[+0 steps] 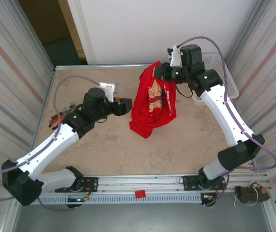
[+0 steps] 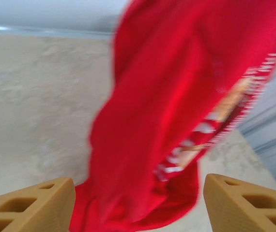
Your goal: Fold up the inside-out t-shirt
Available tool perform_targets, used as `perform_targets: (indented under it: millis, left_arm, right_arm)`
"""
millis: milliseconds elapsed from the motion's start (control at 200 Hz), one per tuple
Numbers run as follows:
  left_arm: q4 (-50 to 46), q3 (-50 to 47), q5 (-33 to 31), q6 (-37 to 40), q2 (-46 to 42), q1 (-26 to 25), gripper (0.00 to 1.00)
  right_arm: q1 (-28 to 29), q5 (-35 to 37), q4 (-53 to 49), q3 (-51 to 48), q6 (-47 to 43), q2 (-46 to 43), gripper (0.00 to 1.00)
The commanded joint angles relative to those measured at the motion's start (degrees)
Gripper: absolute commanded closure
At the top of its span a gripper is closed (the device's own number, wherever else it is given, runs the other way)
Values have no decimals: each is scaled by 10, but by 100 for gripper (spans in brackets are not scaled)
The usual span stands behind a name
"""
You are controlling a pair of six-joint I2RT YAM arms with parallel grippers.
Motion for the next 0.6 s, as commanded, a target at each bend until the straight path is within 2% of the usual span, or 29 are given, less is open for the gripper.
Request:
perform_targets:
  millis: [0,215,436,501,591]
  left_arm:
    - [45,9,-45,-20,56,-33,29]
    - [50,60,-139,8,148,-37,21]
    - [25,118,-239,15,216,-22,23]
    - [24,124,-239,6,234,-8,27]
    - [35,136,-186,4,274,14,27]
  right_arm:
    - [1,-16,33,3,15,-4,100]
    - [10,-29,44,-17,21,-15,100]
    - [19,-46,43,-31,14,-21,100]
    - [17,-51,44,-40,10,-25,100]
    - [9,-59,48,-55,8,-33,100]
